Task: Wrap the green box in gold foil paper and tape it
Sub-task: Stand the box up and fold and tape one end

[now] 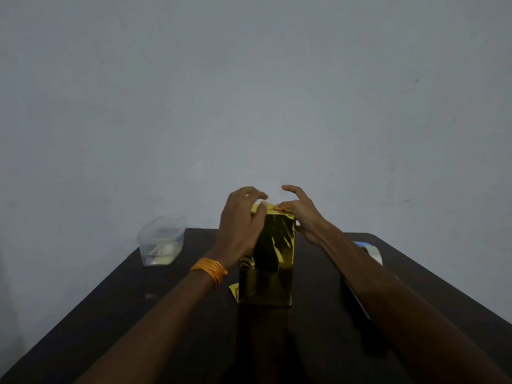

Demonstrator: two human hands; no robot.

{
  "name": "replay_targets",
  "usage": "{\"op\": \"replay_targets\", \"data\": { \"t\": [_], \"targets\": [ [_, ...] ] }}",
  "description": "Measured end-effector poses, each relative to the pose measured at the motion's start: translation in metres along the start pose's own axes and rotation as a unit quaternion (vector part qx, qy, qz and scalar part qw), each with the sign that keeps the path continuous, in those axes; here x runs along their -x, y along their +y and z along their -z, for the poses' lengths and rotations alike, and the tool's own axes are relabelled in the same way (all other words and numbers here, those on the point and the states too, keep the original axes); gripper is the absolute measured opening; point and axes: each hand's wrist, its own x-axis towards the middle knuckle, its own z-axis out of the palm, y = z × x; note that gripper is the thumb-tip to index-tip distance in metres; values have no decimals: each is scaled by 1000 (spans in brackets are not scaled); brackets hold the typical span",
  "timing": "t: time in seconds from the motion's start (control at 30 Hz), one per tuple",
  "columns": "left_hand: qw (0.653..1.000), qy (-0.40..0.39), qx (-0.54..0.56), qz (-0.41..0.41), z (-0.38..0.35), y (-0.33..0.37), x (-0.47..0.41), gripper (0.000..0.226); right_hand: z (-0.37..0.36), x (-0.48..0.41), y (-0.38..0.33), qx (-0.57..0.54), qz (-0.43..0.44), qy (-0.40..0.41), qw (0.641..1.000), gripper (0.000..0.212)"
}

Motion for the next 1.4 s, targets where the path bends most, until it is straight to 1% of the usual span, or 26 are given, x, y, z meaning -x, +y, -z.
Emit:
{"op": "replay_targets", "data": {
  "t": [0.07, 0.1, 0.3, 0.4, 0.53, 0.8, 0.87, 0.93, 1.0, 1.03, 1.17, 1.23, 1.3, 1.33, 1.4],
  "targets": [
    [994, -33, -88, -57, -2, 13, 3, 32, 0, 2, -1, -2, 0, 0, 1000, 51],
    [988, -48, -126, -72, -4, 17, 4, 33, 1, 3, -1, 0, 0, 0, 1000, 52],
    [972, -75, -216, -57, -4, 21, 8, 41, 4, 7, -2, 9, 1, -3, 1000, 52],
    [969, -103, -221, -46, -5, 22, 12, 48, 4, 9, -3, 9, 7, -2, 1000, 50],
    [966, -115, -226, -42, -7, 18, 18, 67, 4, 9, -2, 7, 16, -2, 1000, 50],
    [964, -122, -235, -35, -6, 20, 20, 75, 4, 11, -5, 32, 40, 7, 999, 48],
    [962, -126, -241, -36, -5, 21, 20, 78, 3, 9, -8, 29, 51, 28, 998, 42],
    [960, -131, -246, -36, -3, 21, 19, 76, 4, 4, -12, 15, 64, 79, 995, 27],
    [959, -137, -247, -35, -3, 21, 18, 72, 8, 2, -20, 49, 92, 122, 987, 12],
    [958, -139, -248, -34, -3, 20, 18, 72, 10, 2, -24, 81, 113, 122, 983, 8],
    [958, -136, -249, -35, -4, 21, 20, 70, 14, 7, -47, 210, 192, 41, 958, 8],
    [958, -136, -249, -33, -5, 22, 20, 71, 11, 7, -57, 270, 207, -5, 940, 7],
    [957, -143, -251, -31, -5, 21, 20, 74, 10, 6, -65, 305, 213, -48, 927, 7],
    [956, -145, -252, -31, -5, 21, 19, 75, 10, 5, -69, 318, 214, -70, 921, 14],
    [956, -149, -250, -33, -5, 21, 19, 76, 9, 4, -73, 329, 200, -122, 915, 43]
  ]
}}
